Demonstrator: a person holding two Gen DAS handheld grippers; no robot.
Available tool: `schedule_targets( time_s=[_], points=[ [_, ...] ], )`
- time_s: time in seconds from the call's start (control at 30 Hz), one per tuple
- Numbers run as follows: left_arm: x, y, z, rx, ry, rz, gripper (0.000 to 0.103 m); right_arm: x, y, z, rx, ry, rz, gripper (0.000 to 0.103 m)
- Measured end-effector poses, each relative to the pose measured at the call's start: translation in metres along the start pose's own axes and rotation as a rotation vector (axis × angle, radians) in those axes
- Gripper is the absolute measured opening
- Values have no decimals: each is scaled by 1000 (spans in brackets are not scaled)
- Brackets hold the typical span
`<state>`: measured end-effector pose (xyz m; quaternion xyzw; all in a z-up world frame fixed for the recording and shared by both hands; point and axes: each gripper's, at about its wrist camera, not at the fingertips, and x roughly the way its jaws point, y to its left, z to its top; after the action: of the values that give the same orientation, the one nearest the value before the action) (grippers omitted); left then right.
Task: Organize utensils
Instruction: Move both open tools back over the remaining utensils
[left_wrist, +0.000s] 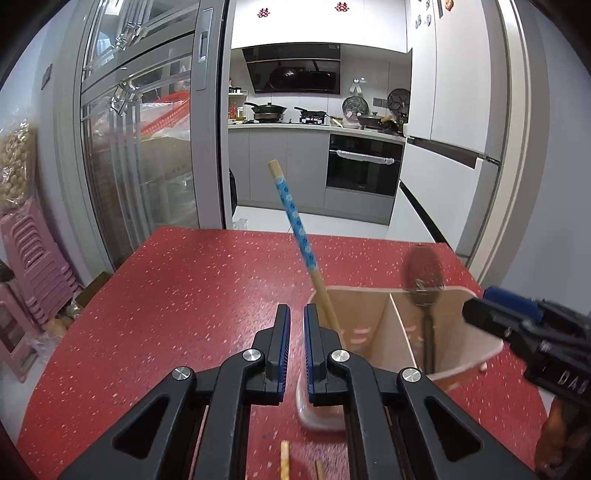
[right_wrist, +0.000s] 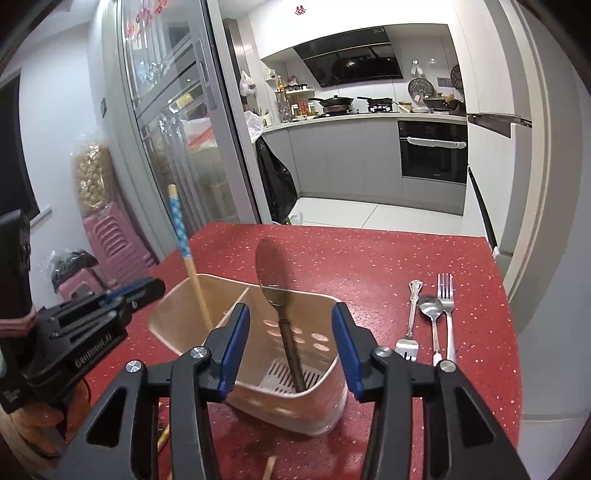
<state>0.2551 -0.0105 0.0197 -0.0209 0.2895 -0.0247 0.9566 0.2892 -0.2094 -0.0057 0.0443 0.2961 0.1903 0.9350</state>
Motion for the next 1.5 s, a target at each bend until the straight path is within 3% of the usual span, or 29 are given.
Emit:
schedule_targets(
  time_s=[0.13, 0.33, 0.53, 0.6, 0.67, 1.03, 1.5],
  points=[
    [-13, 4, -13, -2, 46, 4, 31, -15, 3, -8, 24, 15, 6, 61],
    [-28, 14, -42, 7, 134, 2, 31, -36, 0, -37, 106, 91, -11, 70],
    [-43, 27, -73, 11, 185, -7, 33, -47, -7, -74, 197, 205, -39, 72],
    [-46, 33, -80, -7, 208, -1, 103, -50, -6, -86, 214, 236, -49, 72],
    [-50, 39, -90, -25, 192, 30, 103, -52, -5, -94, 222, 256, -57, 72],
    [-51, 66, -140, 7, 287, 97, 103, -54, 6, -140, 237, 367, -104, 72],
    [-37, 66, -155, 27, 359, 70, 103, -45, 11, -153, 236, 431, -155, 72]
  ],
)
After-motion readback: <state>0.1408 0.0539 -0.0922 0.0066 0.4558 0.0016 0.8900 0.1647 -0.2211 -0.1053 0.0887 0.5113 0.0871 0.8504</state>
